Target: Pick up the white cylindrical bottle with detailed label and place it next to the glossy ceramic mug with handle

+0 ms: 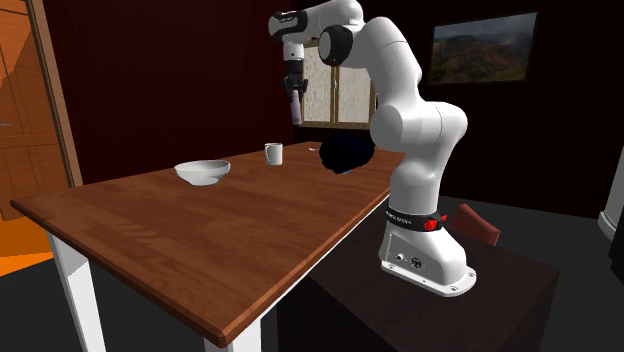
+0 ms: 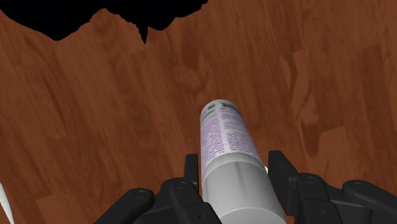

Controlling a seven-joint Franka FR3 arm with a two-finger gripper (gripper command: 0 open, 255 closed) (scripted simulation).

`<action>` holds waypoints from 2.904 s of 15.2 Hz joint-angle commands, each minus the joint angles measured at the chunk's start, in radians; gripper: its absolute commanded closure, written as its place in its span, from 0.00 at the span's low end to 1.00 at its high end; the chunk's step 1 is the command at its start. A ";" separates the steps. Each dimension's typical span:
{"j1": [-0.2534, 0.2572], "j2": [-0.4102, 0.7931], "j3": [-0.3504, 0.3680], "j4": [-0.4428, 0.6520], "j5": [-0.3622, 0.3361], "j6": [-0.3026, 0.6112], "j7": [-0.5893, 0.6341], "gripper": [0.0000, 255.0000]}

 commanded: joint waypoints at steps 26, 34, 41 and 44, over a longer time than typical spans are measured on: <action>0.020 -0.102 0.000 -0.533 -0.007 0.433 0.005 1.00; 0.020 -0.080 0.001 -0.608 -0.005 0.529 0.005 1.00; 0.020 -0.077 0.001 -0.614 -0.005 0.538 0.005 1.00; 0.020 -0.077 0.001 -0.613 -0.005 0.538 0.005 0.00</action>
